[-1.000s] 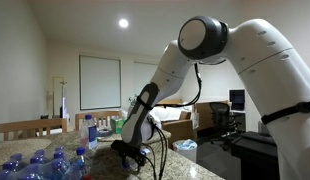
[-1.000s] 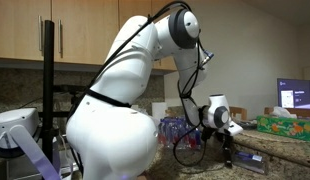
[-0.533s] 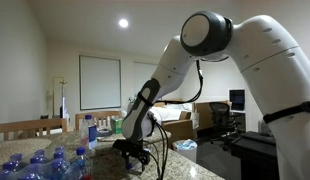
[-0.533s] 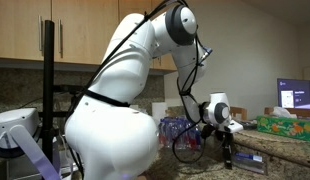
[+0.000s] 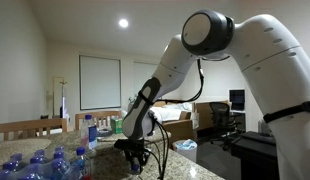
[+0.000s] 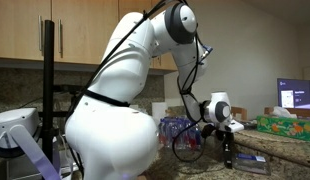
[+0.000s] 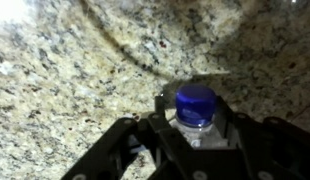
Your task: Move the two bottles upright
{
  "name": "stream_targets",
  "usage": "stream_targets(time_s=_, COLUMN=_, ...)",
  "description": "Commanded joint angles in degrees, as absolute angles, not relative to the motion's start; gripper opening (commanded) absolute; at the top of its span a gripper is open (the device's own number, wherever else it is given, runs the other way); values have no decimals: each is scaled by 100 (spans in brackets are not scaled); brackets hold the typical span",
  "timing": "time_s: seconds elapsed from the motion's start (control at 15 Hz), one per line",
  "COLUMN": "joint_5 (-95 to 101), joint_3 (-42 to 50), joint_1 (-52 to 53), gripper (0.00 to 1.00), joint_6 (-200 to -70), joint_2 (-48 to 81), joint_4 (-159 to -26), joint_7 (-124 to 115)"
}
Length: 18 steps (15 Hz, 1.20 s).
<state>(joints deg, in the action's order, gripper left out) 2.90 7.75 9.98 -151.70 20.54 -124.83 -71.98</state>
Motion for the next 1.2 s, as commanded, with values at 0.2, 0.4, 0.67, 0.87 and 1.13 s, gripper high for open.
stream_targets(time_s=0.2, joint_5=289, joint_3=637, joint_1=900, gripper=10, joint_6=-14754, joint_2=1885, joint_4=-12565, joint_7=-6935)
stream_targets(time_s=0.4, joint_5=180, joint_3=457, joint_1=813, gripper=10, joint_6=-14248, joint_2=1743, joint_4=-12639, joint_7=-6479)
stream_targets(time_s=0.67, joint_5=-400, joint_3=11, joint_1=546, gripper=10, joint_6=-13753, joint_2=1313, joint_4=-12836, joint_7=-5061)
stream_targets(time_s=0.87, joint_5=-1172, joint_3=-358, joint_1=146, gripper=10, joint_6=-13451, joint_2=925, joint_4=-12888, joint_7=-3855)
stream_targets(time_s=1.13, joint_5=-891, joint_3=-132, joint_1=344, gripper=10, joint_6=-12248, joint_2=651, joint_4=-12726, joint_7=-3533)
